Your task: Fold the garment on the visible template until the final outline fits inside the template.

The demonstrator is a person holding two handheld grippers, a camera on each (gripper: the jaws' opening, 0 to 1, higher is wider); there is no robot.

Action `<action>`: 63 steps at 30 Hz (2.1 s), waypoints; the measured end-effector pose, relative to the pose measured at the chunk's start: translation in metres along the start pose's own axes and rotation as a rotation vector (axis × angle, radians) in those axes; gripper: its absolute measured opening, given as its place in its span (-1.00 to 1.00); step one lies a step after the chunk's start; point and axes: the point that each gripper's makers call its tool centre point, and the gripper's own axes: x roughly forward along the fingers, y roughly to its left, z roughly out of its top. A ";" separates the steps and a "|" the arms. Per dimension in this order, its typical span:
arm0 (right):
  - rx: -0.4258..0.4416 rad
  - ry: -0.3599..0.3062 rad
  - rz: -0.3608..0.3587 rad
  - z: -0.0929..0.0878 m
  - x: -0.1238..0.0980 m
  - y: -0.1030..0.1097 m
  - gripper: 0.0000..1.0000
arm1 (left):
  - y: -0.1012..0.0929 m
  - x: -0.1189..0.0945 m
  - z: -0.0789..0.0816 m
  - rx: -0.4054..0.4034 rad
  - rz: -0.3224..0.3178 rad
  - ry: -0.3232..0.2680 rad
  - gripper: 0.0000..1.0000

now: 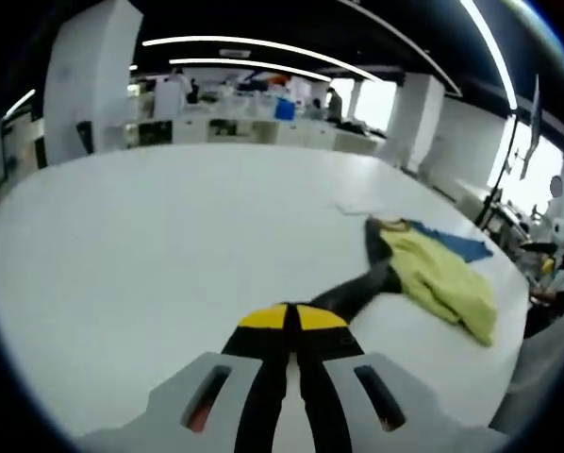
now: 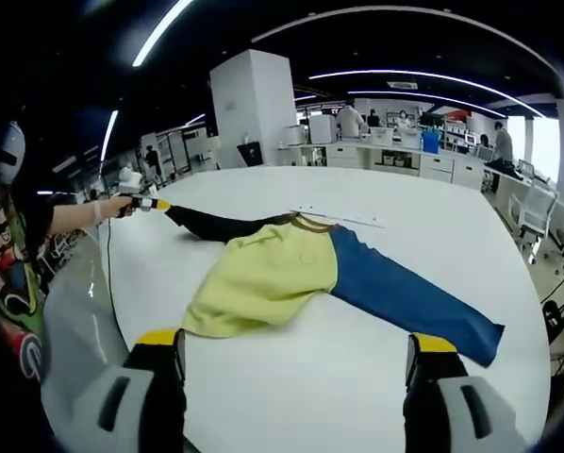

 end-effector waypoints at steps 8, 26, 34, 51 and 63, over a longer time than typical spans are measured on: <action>0.003 0.020 0.012 -0.002 0.010 -0.002 0.95 | 0.023 0.022 -0.001 0.003 0.026 0.055 -1.00; 0.026 0.057 0.025 -0.018 0.023 -0.004 0.95 | 0.066 0.039 -0.007 -0.019 0.110 0.207 -1.00; 0.038 0.079 0.021 -0.025 0.025 -0.005 0.95 | 0.080 0.065 -0.015 0.006 0.126 0.247 -1.00; 0.064 0.112 -0.002 -0.039 0.021 -0.013 0.95 | 0.084 0.097 -0.023 0.040 0.144 0.279 -1.00; 0.061 0.117 0.004 -0.040 0.024 -0.008 0.95 | 0.077 0.095 -0.023 0.100 0.134 0.271 -1.00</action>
